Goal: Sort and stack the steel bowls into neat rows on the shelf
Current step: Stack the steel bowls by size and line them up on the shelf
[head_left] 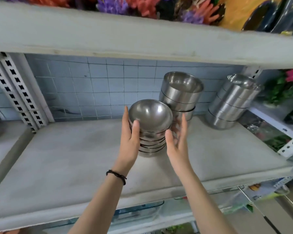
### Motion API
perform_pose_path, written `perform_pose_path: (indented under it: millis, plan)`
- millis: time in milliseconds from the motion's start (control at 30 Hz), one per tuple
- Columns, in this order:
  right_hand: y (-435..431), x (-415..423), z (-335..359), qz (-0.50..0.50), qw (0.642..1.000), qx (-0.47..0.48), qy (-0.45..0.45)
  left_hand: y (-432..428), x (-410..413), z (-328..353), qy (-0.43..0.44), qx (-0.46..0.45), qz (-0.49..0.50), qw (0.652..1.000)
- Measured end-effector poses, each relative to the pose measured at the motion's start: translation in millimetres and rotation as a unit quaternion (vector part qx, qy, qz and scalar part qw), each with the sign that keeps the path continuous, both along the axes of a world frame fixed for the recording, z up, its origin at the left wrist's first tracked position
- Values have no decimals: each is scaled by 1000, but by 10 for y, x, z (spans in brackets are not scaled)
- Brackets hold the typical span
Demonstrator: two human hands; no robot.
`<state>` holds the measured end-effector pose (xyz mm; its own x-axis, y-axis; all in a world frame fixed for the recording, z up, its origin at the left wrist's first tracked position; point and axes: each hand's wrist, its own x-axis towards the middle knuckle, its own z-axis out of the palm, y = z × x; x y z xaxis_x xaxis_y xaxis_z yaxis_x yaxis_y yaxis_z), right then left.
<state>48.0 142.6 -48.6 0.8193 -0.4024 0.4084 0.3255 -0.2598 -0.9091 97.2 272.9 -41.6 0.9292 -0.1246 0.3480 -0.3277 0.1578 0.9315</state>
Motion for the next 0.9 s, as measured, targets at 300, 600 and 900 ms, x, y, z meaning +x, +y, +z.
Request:
perform_pose_path:
  millis: [300,600,900]
  plan:
    - [-14,145,-129,59,998,-25,-11,-124,32,-162,-32,-36,50,998]
    - [180,122,-132,54,998,1,-20,-101,-97,-143,-36,-48,70,996]
    - [604,19,41,153,988,4,-19,382,-302,46,-49,-45,133,989]
